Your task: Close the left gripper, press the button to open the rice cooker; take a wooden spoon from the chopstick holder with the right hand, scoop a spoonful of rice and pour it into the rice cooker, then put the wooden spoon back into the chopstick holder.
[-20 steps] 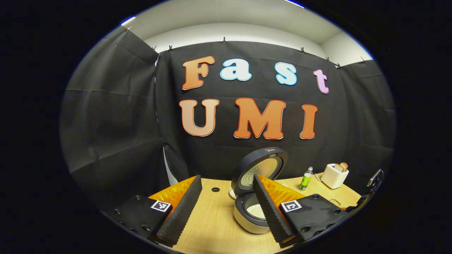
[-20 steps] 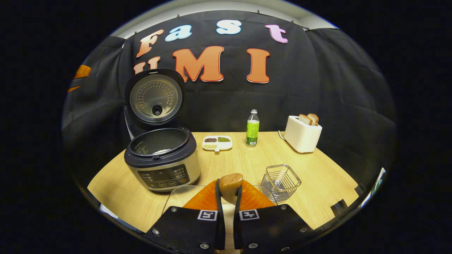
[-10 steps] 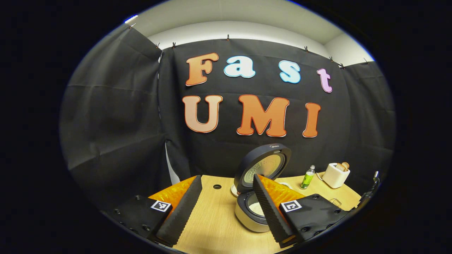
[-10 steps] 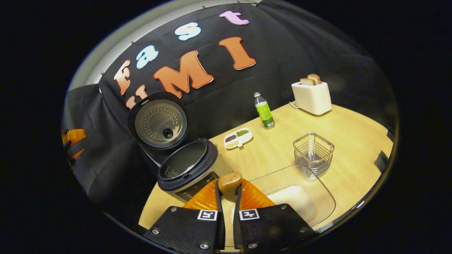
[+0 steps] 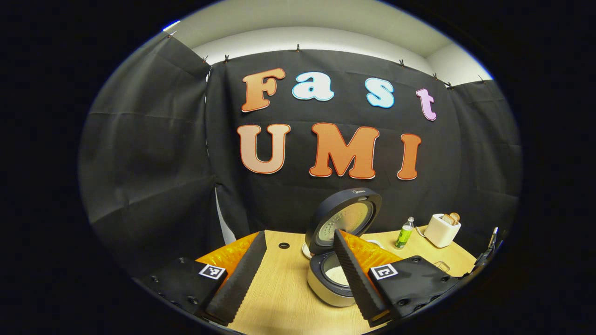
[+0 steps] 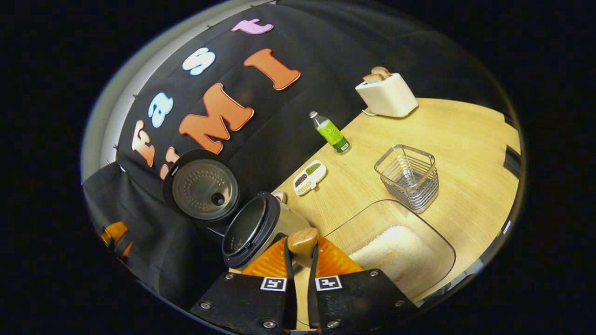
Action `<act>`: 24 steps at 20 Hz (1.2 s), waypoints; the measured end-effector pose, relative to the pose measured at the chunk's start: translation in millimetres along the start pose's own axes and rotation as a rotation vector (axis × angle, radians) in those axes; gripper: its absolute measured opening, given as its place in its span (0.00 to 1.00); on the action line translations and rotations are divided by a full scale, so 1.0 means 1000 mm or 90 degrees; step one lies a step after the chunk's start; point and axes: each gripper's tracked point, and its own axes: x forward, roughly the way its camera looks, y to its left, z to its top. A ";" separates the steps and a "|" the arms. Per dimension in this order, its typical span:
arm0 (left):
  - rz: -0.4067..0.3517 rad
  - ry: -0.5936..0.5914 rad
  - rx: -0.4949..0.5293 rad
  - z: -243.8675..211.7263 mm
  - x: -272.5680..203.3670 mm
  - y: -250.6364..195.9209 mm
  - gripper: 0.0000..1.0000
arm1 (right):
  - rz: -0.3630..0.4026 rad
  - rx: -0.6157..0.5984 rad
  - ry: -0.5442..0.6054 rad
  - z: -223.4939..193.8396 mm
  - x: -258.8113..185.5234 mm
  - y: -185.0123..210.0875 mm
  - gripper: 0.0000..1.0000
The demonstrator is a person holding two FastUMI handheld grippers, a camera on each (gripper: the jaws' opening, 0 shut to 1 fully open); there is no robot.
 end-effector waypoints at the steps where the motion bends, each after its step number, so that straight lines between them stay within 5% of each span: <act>1: 0.000 -0.001 0.000 0.001 0.000 0.000 0.97 | 0.006 0.021 0.006 -0.001 0.000 -0.002 0.08; 14: -0.004 -0.008 -0.006 0.005 0.002 -0.002 0.97 | 0.083 0.375 0.026 0.013 -0.013 -0.034 0.08; 24: -0.010 -0.022 -0.005 0.012 0.000 -0.009 0.98 | 0.130 0.437 0.015 0.047 -0.047 -0.021 0.08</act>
